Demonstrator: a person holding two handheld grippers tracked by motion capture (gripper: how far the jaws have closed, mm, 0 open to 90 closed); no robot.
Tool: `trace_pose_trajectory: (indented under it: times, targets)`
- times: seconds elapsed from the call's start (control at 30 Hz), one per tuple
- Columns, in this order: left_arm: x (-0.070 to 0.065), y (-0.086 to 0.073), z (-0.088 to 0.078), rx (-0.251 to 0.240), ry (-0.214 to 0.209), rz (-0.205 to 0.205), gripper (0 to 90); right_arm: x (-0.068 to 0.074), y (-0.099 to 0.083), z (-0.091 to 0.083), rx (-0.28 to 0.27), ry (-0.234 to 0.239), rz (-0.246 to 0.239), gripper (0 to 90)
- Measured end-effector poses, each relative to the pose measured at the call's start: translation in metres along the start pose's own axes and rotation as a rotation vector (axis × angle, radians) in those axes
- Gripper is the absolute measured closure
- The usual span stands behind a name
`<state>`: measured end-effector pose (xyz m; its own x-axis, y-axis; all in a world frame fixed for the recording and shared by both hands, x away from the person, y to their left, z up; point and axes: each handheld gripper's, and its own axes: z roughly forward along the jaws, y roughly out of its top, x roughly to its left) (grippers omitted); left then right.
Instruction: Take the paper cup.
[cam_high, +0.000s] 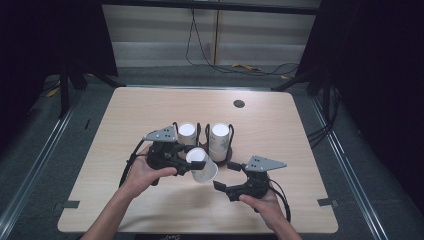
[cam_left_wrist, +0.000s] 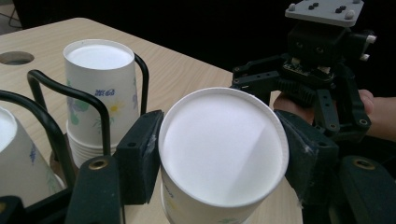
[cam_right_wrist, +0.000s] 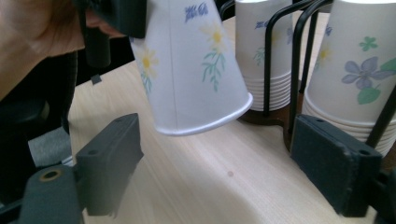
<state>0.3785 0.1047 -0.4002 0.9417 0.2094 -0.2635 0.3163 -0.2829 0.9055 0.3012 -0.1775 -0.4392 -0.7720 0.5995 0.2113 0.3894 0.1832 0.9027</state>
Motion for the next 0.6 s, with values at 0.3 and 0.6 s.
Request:
trace_pose_trajectory:
  times: [0.3,0.6]
  targets:
    - [-0.0032,-0.0006,0.0038,-0.019,-0.053,-0.013,36.2,0.0052,-0.0006,0.0007,-0.027,0.045,-0.033,13.9]
    - [-0.0078,0.0027,0.0036,-0.049,-0.091,-0.021,36.3,0.0071,-0.0006,0.0016,-0.067,0.059,-0.048,13.7]
